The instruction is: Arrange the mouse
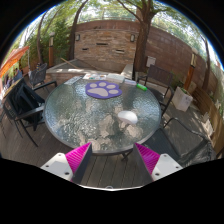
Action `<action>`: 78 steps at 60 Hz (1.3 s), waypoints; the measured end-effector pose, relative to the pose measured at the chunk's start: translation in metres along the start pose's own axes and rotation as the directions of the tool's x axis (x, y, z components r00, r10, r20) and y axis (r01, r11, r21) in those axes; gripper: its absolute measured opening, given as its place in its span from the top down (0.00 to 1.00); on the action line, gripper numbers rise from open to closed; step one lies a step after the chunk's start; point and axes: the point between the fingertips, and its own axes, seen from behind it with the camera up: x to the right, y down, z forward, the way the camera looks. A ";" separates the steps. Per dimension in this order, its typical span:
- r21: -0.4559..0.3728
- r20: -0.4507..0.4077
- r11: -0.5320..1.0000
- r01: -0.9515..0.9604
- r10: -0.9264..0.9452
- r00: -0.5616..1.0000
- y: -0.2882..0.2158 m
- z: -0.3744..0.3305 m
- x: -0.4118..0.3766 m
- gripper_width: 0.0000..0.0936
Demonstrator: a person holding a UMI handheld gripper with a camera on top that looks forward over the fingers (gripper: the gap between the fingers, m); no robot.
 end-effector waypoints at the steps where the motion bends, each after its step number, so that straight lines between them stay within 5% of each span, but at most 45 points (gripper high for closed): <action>1: 0.006 -0.012 1.000 -0.003 0.003 1.000 -0.004 0.009 0.010 0.10; 23: 0.003 -0.036 1.000 -0.027 0.027 0.999 -0.037 0.194 0.094 0.08; 39: 0.033 -0.001 0.999 -0.009 0.009 1.000 -0.076 0.240 0.106 0.11; 45: 0.031 -0.003 0.999 -0.023 0.023 1.000 -0.081 0.251 0.111 0.23; 50: 0.022 0.004 0.999 -0.029 0.028 1.000 -0.083 0.264 0.109 0.47; 66: -0.021 -0.092 0.995 -0.101 0.099 0.991 -0.083 0.258 0.115 0.60; 78: 0.089 -0.263 0.981 -0.175 0.192 0.946 -0.147 0.202 0.145 0.62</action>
